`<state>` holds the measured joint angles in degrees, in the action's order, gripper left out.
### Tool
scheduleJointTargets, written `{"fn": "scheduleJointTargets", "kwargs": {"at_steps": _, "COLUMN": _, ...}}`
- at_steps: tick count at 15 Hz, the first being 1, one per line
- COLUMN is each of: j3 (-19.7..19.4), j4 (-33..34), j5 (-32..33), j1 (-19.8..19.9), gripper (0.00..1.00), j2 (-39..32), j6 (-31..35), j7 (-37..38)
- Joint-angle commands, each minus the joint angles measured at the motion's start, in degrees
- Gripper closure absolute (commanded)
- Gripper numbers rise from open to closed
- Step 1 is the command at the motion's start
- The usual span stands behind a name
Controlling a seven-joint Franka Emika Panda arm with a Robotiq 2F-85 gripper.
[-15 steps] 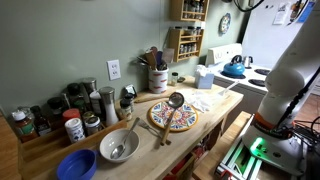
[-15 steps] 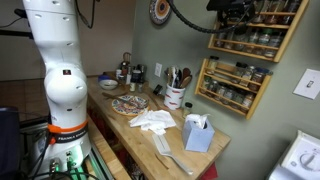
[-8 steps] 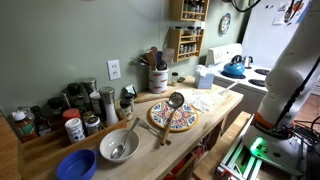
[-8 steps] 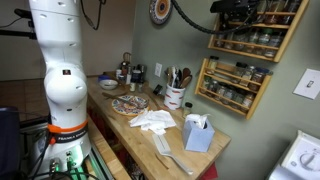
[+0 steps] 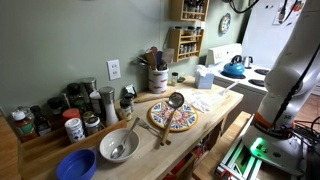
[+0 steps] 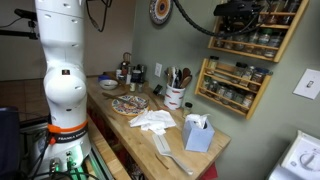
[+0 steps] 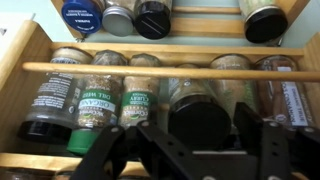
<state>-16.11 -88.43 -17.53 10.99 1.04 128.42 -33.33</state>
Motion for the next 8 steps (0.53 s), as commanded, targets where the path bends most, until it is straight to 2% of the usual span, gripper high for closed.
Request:
{"fn": "scheduleJointTargets", "kwargs": {"at_steps": 1, "j3": 0.36, "j4": 2.05, "j5": -2.02, "j1": 1.23, "gripper": 0.52, "j2": -1.24, "j6": -1.73, "j7": -2.2}}
{"fn": "scheduleJointTargets", "kwargs": {"at_steps": 3, "j3": 0.37, "j4": 2.27, "j5": -2.3, "j1": 1.5, "gripper": 0.68, "j2": -1.31, "j6": -1.65, "j7": -2.57}}
{"fn": "scheduleJointTargets", "kwargs": {"at_steps": 8, "j3": 0.36, "j4": 1.72, "j5": -2.98, "j1": 2.05, "gripper": 0.69, "j2": -0.18, "j6": -2.05, "j7": -3.06}}
